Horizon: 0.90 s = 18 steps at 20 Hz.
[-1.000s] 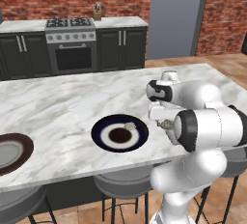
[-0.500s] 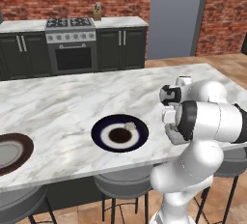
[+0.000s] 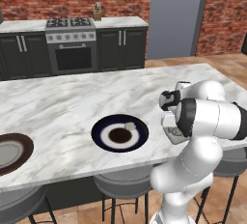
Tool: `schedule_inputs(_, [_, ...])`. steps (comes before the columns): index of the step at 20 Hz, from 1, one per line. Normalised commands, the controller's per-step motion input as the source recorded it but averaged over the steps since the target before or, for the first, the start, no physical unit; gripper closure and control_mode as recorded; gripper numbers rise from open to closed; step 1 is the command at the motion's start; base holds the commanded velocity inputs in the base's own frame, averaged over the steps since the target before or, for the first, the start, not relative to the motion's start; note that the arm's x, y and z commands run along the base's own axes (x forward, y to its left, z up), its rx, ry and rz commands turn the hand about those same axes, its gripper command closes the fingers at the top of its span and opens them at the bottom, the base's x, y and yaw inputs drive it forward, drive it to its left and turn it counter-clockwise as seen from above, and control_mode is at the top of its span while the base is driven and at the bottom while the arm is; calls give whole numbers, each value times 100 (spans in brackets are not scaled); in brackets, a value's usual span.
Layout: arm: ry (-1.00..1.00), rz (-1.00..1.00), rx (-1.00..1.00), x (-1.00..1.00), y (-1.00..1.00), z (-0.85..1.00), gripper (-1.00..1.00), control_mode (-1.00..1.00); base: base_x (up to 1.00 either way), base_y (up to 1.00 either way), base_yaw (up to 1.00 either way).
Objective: Place two dumplings into each of the tupperware containers and then place the containers in the fridge.
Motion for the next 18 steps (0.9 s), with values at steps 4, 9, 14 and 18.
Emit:
schedule_inputs(4, [-3,0,0,0,-2,0,-100,-100,0,0,0])
schedule_inputs(9, [0,0,0,0,-4,0,-100,-100,0,0,0])
schedule_inputs(14, [0,0,0,0,0,28,-100,-100,0,0,0])
schedule_inputs(18, [0,0,0,0,27,53,-100,-100,0,0,0])
